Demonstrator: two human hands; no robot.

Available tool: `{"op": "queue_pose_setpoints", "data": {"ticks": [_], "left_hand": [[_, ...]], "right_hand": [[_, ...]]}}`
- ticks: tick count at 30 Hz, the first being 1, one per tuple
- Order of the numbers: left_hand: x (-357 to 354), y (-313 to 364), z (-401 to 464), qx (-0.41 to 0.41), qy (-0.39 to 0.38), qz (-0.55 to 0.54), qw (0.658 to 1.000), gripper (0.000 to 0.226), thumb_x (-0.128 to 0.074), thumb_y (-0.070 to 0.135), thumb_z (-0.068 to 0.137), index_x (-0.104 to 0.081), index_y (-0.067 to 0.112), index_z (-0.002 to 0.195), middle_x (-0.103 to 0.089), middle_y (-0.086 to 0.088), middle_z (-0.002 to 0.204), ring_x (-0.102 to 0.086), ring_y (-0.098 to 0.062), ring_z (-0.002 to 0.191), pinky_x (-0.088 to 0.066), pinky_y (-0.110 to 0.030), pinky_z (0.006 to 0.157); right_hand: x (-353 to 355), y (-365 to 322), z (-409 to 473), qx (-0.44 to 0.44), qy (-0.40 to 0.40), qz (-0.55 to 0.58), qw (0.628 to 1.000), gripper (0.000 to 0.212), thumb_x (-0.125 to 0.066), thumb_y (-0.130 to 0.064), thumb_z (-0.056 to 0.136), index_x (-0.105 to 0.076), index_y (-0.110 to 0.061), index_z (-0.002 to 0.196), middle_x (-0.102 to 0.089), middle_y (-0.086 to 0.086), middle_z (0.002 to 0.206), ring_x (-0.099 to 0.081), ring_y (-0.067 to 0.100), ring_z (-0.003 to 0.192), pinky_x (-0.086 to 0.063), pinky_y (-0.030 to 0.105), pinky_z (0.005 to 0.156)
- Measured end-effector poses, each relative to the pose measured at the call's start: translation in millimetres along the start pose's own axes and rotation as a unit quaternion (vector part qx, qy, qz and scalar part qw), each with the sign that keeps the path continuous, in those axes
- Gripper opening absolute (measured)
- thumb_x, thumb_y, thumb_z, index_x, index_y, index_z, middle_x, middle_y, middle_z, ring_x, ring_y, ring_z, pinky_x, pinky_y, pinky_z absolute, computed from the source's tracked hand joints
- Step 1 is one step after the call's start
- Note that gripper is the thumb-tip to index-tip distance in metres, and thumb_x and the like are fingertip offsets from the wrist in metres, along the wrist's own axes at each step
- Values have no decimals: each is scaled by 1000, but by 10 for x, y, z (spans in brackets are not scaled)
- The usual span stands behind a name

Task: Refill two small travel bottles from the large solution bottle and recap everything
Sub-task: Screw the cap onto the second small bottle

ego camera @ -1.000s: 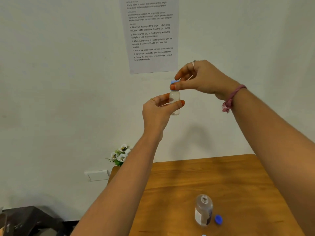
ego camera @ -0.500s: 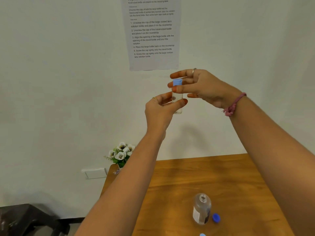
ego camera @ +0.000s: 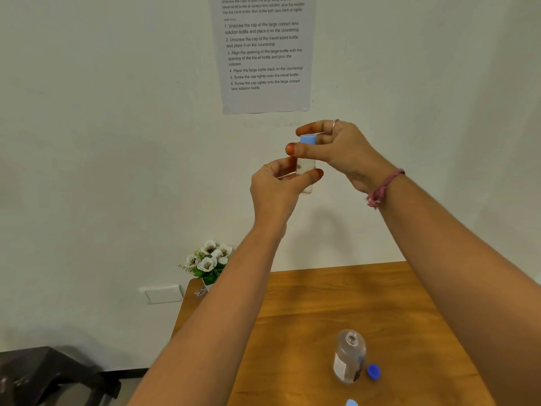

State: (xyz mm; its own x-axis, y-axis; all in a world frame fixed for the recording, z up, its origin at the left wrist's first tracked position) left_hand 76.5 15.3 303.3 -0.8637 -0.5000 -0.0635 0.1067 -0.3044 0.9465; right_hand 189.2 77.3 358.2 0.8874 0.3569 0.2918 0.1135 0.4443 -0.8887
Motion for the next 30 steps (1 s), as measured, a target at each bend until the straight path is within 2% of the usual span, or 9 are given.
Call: {"op": "queue_pose_setpoints", "data": {"ticks": [2, 5, 9, 10, 14, 22, 25, 28, 30], "left_hand": [[-29, -15, 1, -3, -7, 7, 1000, 44, -84, 18, 69, -70, 9, 109, -73, 0, 97, -67, 3, 74, -48, -2, 58], [-45, -41, 5, 1, -13, -2, 1000, 44, -84, 16, 70, -69, 9, 111, -72, 0, 97, -65, 6, 71, -47, -1, 57], [-53, -56, 15, 1, -20, 1, 1000, 48, -84, 16, 70, -68, 7, 114, -72, -2, 100, -66, -3, 79, -49, -3, 61], [-54, -57, 15, 1, -21, 3, 1000, 48, -84, 16, 70, -68, 7, 114, -72, -2, 99, -66, -3, 79, -50, -3, 61], [-55, -75, 21, 6, -23, -3, 1000, 46, -84, 13, 70, -67, 9, 112, -69, 5, 89, -65, 3, 72, -48, -3, 58], [-53, -92, 37, -13, -10, 1, 1000, 34, -84, 10, 68, -64, 20, 93, -65, 14, 78, -63, 13, 63, -47, -4, 56], [-50, -110, 25, -22, 5, 5, 1000, 34, -86, 12, 67, -67, 18, 94, -67, 13, 78, -65, 7, 66, -52, -10, 63], [-62, -133, 10, -30, 21, 8, 999, 40, -86, 13, 66, -70, 9, 103, -69, 8, 80, -67, -3, 74, -58, -26, 78], [-91, -150, -6, -37, 18, 8, 999, 42, -85, 13, 67, -70, 7, 105, -69, 5, 82, -67, -4, 74, -58, -27, 79]], "right_hand": [[-34, 33, 6, -10, -5, -17, 1000, 52, -82, -34, 68, -62, -20, 114, -71, 5, 100, -68, 12, 93, -52, 22, 84], [-117, 46, -50, -24, -95, 4, 995, 56, -71, -36, 76, -54, -21, 128, -69, -7, 113, -62, 2, 106, -45, 15, 87], [-93, 107, -83, -21, -138, 25, 990, 48, -65, -41, 74, -62, -26, 119, -68, -7, 119, -58, 11, 119, -31, 44, 110], [-90, 123, -79, -17, -135, 24, 990, 42, -63, -40, 77, -62, -26, 117, -69, -6, 117, -59, 12, 118, -33, 43, 109], [-79, 95, -82, 9, -96, 18, 995, 25, -56, -23, 92, -61, -20, 116, -70, -6, 110, -63, 5, 108, -46, 14, 91], [-87, 191, -100, 18, -30, 88, 996, 30, -64, -18, 88, -62, -13, 117, -71, 0, 110, -66, 8, 104, -49, 20, 95], [-71, 217, -113, 17, 3, 105, 994, 27, -66, -16, 87, -64, -12, 114, -71, 3, 109, -67, 10, 103, -50, 21, 94], [-50, 256, -137, 21, 34, 113, 993, 22, -67, -15, 86, -66, -14, 108, -72, 4, 107, -67, 12, 103, -52, 23, 91], [-30, 278, -169, 25, 44, 114, 992, 24, -66, -15, 86, -65, -13, 110, -72, 3, 106, -67, 9, 101, -53, 18, 84]]}}
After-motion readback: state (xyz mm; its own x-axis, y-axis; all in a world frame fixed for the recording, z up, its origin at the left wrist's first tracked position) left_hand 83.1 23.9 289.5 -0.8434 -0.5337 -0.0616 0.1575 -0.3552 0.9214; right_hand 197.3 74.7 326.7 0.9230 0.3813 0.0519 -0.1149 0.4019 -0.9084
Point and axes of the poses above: each hand's wrist, its own z-axis towards the middle knuckle, its own x-axis out of the back of the hand, y = z × x, the point moved 9 cm from there along z, towards the middle knuckle
